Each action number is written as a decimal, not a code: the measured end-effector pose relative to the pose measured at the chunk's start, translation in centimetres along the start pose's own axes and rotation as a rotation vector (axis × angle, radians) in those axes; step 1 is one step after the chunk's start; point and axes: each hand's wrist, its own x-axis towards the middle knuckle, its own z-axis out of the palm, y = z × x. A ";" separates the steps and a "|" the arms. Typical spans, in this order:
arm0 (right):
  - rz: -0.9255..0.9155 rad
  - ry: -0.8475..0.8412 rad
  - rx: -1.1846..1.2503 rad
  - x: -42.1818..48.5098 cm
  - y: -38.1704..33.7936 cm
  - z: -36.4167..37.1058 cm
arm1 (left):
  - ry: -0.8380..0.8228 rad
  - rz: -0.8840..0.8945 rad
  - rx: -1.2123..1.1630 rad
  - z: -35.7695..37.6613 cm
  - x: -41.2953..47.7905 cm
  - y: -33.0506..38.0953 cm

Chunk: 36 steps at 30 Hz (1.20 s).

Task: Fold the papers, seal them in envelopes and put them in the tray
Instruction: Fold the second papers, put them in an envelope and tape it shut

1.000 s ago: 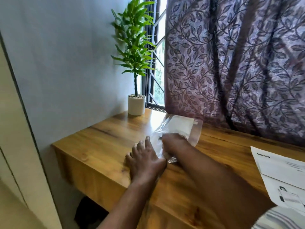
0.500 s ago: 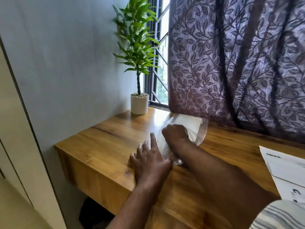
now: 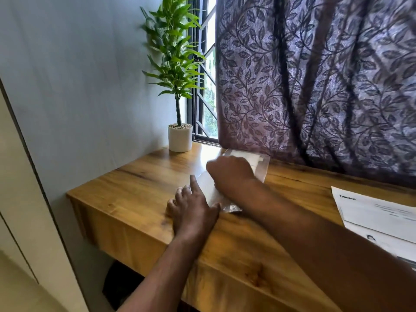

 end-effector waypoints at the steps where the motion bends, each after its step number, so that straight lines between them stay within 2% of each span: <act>1: -0.005 0.023 0.018 -0.5 0.4 -1.1 | -0.008 0.000 0.004 -0.1 -0.2 0.0; 13: 0.133 0.370 0.305 -4.9 7.9 -11.4 | -0.043 0.032 0.036 -1.3 -1.5 -0.2; 18: 0.175 0.488 0.346 -7.6 11.4 -14.0 | -0.016 -0.030 -0.040 -1.8 -1.2 0.3; 20: 0.180 0.546 0.330 -8.9 12.6 -14.6 | 0.087 0.032 -0.140 -2.1 -1.1 0.6; 23: 0.202 0.574 0.308 -11.0 14.4 -14.8 | 0.265 0.260 -0.276 -2.1 -2.2 1.6; 25: 0.227 0.587 0.276 -12.1 15.5 -14.5 | 0.287 0.308 -0.375 -2.1 -3.0 3.1; 27: 0.224 0.629 0.229 -13.6 16.5 -14.2 | 0.089 0.212 -0.668 -2.7 -3.7 5.8; 29: 0.162 0.675 0.205 -15.4 17.1 -13.9 | -0.322 -0.013 -1.106 -4.0 -4.5 9.5; 31: 0.043 0.684 0.180 -17.5 17.5 -13.5 | -0.649 -0.159 -1.317 -4.8 -5.0 12.7; 33: -0.088 0.594 0.141 -19.7 17.1 -12.7 | -0.745 -0.180 -1.374 -5.1 -5.0 15.0; 36: -0.219 0.449 0.123 -23.2 16.8 -10.9 | -0.693 -0.158 -1.327 -4.4 -5.1 18.1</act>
